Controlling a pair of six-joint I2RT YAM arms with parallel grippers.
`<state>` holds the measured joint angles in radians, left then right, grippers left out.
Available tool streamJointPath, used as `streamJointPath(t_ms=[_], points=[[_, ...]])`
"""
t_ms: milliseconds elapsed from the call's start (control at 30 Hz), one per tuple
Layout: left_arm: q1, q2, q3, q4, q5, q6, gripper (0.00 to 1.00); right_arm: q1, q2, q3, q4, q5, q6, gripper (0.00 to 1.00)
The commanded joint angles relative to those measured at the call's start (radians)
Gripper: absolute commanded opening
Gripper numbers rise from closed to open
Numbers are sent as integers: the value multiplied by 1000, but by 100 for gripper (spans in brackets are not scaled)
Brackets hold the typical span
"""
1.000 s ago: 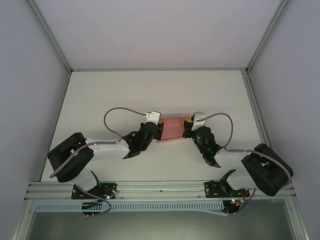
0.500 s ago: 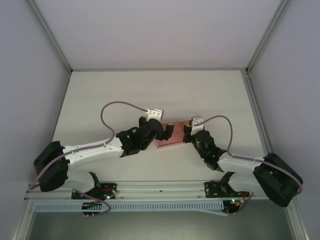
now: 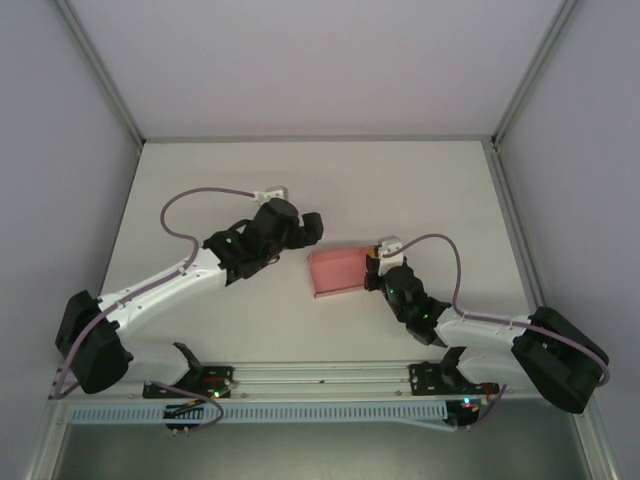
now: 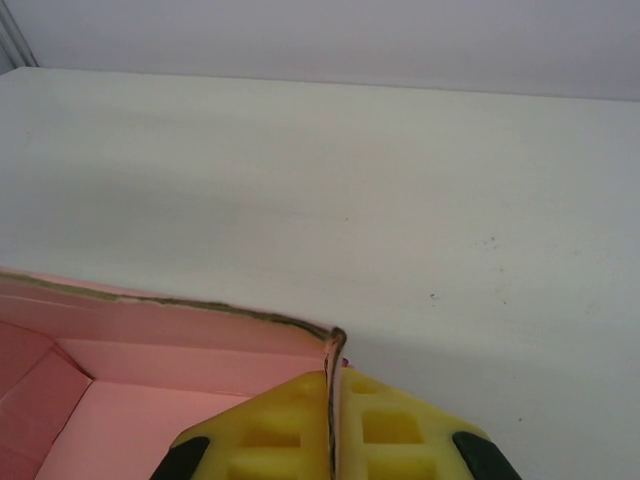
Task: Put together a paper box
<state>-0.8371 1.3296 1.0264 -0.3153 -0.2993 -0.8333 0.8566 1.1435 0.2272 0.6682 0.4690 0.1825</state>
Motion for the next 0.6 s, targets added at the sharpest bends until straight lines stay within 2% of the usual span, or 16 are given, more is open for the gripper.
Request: streamJointPath(t_ms=[0, 167, 333, 567], points=[[42, 25, -68, 91, 193, -38, 100, 18, 18, -41, -181, 23, -22, 0], [63, 103, -113, 219, 328, -58, 98, 22, 31, -18, -217, 16, -28, 0], [60, 132, -151, 357, 518, -97, 86, 26, 45, -10, -235, 29, -18, 0], [59, 174, -175, 400, 572, -144, 77, 29, 36, -10, -242, 29, -8, 0]])
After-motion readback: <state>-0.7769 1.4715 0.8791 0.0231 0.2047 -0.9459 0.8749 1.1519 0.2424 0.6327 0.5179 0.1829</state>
